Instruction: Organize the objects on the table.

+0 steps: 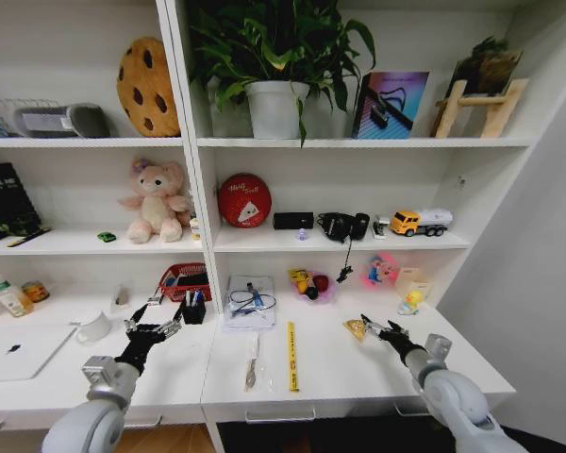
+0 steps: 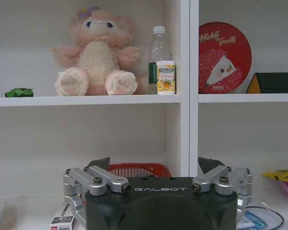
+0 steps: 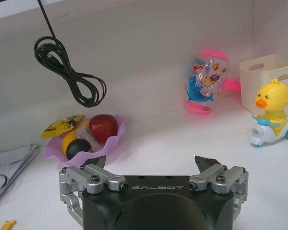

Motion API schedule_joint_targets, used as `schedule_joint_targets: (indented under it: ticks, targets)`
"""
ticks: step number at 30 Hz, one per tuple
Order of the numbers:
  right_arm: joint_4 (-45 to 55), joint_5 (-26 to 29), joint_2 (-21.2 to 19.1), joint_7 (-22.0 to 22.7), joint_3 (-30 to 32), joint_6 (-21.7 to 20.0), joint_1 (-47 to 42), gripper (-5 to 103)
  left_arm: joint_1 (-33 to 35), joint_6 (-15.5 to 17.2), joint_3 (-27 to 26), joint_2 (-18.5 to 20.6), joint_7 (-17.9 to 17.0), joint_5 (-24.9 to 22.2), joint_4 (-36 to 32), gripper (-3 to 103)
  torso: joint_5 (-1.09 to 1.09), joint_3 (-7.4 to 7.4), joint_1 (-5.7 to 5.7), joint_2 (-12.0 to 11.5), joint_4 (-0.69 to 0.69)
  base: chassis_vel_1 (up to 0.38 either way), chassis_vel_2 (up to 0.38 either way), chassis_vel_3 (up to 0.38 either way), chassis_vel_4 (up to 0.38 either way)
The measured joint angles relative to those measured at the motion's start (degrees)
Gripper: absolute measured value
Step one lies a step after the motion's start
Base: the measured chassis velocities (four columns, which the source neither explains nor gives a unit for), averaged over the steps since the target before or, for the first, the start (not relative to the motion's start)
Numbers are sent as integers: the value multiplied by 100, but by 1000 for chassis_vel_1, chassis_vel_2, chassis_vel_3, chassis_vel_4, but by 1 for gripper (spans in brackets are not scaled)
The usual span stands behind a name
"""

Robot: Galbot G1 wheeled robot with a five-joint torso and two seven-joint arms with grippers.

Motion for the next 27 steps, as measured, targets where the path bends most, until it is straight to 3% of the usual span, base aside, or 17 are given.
schedule_joint_targets:
  ticks: [9,11,14,22,23,27]
  targets:
    - [-257,87,-169,-178,-51,-533,238,102,0,0,0,0,-1,0,0,100,0,0,0,0,0,0,0,0,0]
    - [-313,94,-213,-249,-89,-677,290,94,0,0,0,0,0,0,0,100,1,0,0,0,-1,0,0,0,0]
    - [-344,109,-250,-282,-131,-783,343,92,0,0,0,0,0,0,0,100,0,0,0,0,-1,0,0,0,0]
    - [-570,133,-340,-320,-389,-867,604,59,0,0,0,0,0,0,0,100,1,0,0,0,0,0,0,0,0]
    - [-570,133,-340,-320,-389,-867,604,59,0,0,0,0,0,0,0,100,1,0,0,0,0,0,0,0,0]
    - [-743,100,-374,-385,-423,-825,697,37,0,0,0,0,0,0,0,100,0,0,-1,0,0,0,0,0,0]
